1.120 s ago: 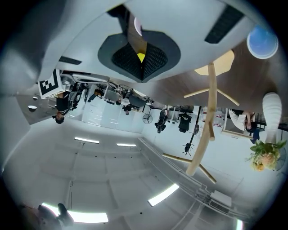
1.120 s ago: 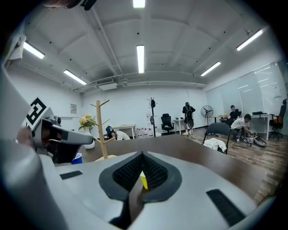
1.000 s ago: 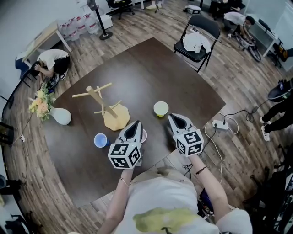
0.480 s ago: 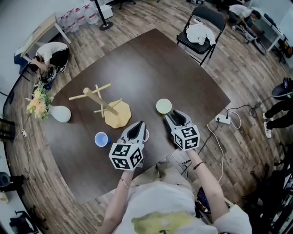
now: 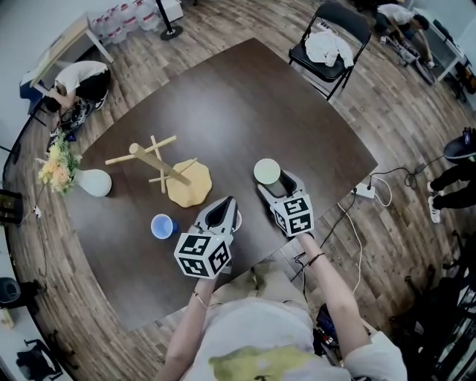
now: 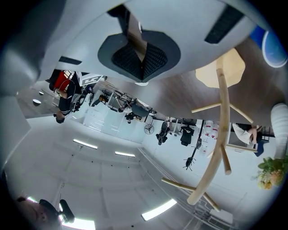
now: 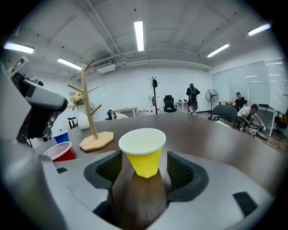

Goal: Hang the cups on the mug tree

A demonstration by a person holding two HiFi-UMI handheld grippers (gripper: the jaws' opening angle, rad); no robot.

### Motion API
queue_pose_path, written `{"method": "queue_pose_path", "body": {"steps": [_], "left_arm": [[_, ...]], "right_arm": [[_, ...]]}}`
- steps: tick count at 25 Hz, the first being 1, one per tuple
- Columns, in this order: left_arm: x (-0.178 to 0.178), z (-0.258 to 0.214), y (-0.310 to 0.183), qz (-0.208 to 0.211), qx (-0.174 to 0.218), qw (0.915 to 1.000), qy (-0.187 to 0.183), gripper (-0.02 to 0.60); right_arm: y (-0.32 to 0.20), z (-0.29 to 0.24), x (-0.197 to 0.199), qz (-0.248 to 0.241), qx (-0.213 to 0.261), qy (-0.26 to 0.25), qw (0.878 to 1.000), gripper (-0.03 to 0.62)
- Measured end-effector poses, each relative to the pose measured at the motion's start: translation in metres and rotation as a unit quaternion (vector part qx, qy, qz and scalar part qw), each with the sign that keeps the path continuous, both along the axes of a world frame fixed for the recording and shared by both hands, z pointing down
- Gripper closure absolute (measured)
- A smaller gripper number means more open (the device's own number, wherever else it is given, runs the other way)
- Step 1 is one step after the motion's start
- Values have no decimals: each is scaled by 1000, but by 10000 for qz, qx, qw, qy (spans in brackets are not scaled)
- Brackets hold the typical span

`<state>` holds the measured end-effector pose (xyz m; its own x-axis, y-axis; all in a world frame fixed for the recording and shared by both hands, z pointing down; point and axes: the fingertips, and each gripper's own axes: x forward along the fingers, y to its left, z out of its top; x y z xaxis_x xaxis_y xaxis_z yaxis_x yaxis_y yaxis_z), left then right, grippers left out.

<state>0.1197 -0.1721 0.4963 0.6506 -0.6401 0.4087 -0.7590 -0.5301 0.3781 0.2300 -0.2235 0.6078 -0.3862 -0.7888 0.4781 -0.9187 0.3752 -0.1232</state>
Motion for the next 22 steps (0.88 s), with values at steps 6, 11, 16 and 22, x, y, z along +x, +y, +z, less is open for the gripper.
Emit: {"method": "queue_pose_path", "body": {"steps": [6,11,16,22], "left_arm": [[-3,1,-2,-100,-45,9999,18,566],[-5,1,-1,-172,-47,9998,18,565],[-6,0,0,-262,-36,9996,21,566],[-14,-4,2,-428,27,9991,16,566]], "right_arm": [[-13,6,-9,-254,67,407,9988,293],[-20,7,-13,-337,111,441,9984,293],[-22,5,-15,-429,106,441,9980,295],[-21,-13,-12,-474,225,388,9979,296]]}}
